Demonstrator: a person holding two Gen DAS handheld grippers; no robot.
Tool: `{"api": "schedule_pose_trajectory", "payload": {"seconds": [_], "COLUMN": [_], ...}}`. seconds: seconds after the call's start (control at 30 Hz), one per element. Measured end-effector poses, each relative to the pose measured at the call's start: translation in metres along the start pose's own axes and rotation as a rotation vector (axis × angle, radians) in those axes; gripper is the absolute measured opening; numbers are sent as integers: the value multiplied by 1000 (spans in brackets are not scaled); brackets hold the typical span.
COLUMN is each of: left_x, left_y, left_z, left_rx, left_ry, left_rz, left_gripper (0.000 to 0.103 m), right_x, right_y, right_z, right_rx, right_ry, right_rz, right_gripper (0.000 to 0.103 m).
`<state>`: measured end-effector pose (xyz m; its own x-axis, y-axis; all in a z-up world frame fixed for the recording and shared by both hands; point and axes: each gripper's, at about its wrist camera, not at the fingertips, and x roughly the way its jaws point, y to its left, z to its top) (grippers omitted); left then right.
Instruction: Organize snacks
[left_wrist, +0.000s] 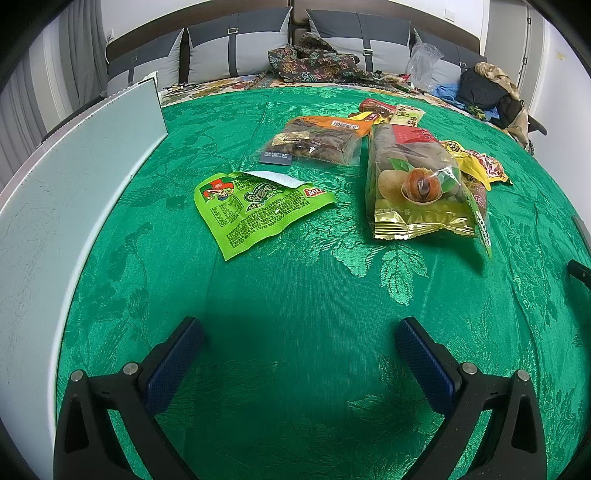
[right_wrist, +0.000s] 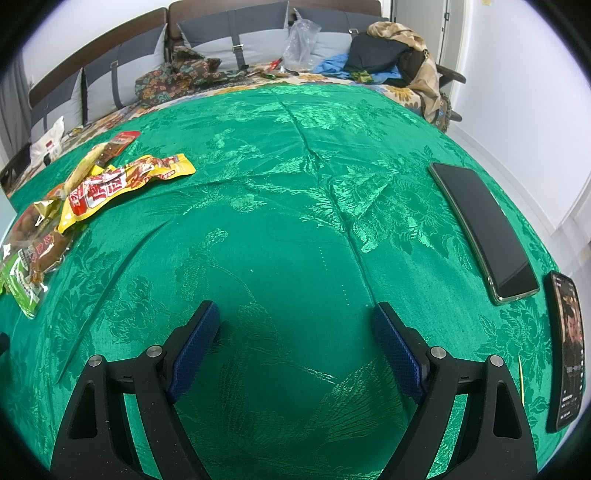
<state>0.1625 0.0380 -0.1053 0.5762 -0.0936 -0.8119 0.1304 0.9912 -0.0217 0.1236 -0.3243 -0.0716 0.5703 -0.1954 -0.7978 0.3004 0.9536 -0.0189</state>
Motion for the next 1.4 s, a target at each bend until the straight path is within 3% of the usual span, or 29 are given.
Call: {"api": "schedule_pose_trajectory", "payload": {"seconds": [0.83, 0.97, 1.03, 1.17, 1.27, 1.4], "left_x": [-2, -4, -9, -15, -5, 18], "left_y": [1, 8, 20, 41, 38, 16], "left_z": [-2, -2, -4, 25, 62, 97], "left_rx": [-2, 44, 23, -32, 36, 247], "left_ry": [0, 51, 67, 67, 106, 180], "left_rz": [-2, -27, -43, -115, -168, -201], "left_gripper": [103, 103, 103, 103, 103, 103], "right_x": [0, 0, 0, 0, 0, 0], "right_y": [0, 0, 0, 0, 0, 0], "right_z": [0, 0, 0, 0, 0, 0], "right_rx": [0, 0, 0, 0, 0, 0], "right_ry": [0, 0, 0, 0, 0, 0], "right_rz": [1, 1, 1, 1, 1, 2], "right_gripper": [88, 88, 88, 88, 88, 88]}}
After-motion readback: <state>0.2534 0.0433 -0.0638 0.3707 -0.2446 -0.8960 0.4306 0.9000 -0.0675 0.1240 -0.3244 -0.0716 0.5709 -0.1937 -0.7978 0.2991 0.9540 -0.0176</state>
